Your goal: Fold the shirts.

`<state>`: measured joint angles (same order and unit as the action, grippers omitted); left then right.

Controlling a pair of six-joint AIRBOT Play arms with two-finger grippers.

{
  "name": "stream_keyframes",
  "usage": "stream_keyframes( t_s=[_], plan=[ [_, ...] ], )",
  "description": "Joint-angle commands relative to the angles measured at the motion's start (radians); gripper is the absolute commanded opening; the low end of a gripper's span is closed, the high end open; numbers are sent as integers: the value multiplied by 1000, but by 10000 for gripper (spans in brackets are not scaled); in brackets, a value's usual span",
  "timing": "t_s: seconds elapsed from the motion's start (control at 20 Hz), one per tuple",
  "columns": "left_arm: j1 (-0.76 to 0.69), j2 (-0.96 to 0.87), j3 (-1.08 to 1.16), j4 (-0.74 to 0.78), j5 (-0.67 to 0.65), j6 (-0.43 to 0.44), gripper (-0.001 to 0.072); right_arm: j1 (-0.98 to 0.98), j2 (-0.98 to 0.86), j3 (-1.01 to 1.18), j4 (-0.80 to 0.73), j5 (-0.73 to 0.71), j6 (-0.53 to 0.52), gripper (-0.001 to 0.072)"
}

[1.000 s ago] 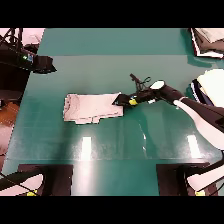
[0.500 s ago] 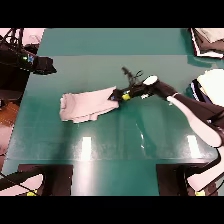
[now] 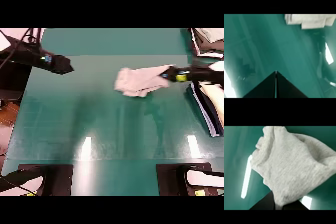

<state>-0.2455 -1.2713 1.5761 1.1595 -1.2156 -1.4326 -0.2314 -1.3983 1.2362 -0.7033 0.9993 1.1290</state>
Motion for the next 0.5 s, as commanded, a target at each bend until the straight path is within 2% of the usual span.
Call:
stream_keyframes(
  t_s=[0.0,0.2,0.45],
  plan=[
    [-106,-1,0,-1,105,-12,21,-231,40,29,-83,-29,4,12],
    [-174,-1,0,-1,124,-12,22,-351,-63,190,-84,-32,-15,12],
    [-186,-6,0,0,122,-36,22,-375,-195,424,-76,-32,-15,12]
  ],
)
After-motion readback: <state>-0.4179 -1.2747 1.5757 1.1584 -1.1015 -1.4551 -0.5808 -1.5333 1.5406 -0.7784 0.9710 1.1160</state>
